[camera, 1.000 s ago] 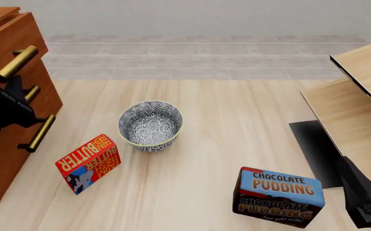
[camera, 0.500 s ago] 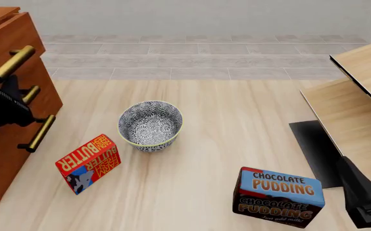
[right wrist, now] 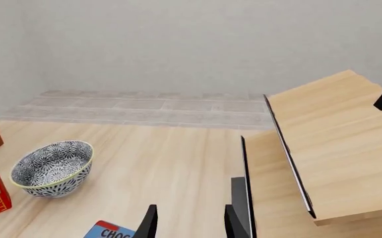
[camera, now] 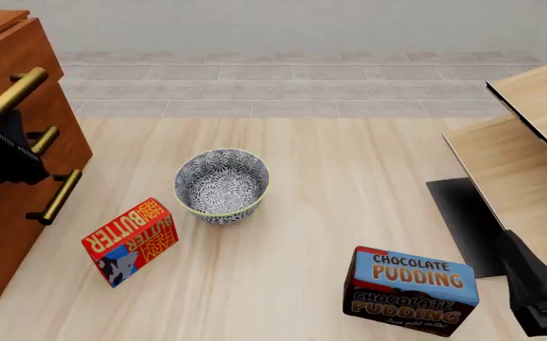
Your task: Close the top drawer of the cabinet.
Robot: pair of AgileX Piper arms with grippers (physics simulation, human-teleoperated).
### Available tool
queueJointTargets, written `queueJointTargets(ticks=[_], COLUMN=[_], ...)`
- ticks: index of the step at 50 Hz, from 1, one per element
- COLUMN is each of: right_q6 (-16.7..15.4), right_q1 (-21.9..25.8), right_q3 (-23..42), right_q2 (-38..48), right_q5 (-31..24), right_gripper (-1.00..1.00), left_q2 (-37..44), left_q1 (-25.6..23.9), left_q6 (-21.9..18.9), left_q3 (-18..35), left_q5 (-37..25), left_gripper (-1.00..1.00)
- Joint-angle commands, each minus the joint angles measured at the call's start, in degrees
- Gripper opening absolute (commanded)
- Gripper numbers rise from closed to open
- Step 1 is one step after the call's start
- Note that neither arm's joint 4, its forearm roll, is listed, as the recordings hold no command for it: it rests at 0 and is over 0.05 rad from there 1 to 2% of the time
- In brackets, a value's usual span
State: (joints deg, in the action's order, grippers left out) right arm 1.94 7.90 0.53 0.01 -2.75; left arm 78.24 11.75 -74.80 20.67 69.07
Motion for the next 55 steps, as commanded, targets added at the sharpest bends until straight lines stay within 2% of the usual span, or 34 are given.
queueJointTargets(ticks=[1, 55], right_q6=[-0.1, -0.4], right_q1=[0.1, 0.1], right_q3=[0.1, -0.3], right_q2=[0.0, 0.0], right_q5=[0.0, 0.0], right_gripper=[1.0, 1.0], left_q2=[-0.4, 0.0], left_q1=[1.2, 3.2], left_q6=[0.1, 0.7], left_q3=[1.7, 2.2], left_q5=[0.8, 0.8], left_gripper=[1.0, 1.0])
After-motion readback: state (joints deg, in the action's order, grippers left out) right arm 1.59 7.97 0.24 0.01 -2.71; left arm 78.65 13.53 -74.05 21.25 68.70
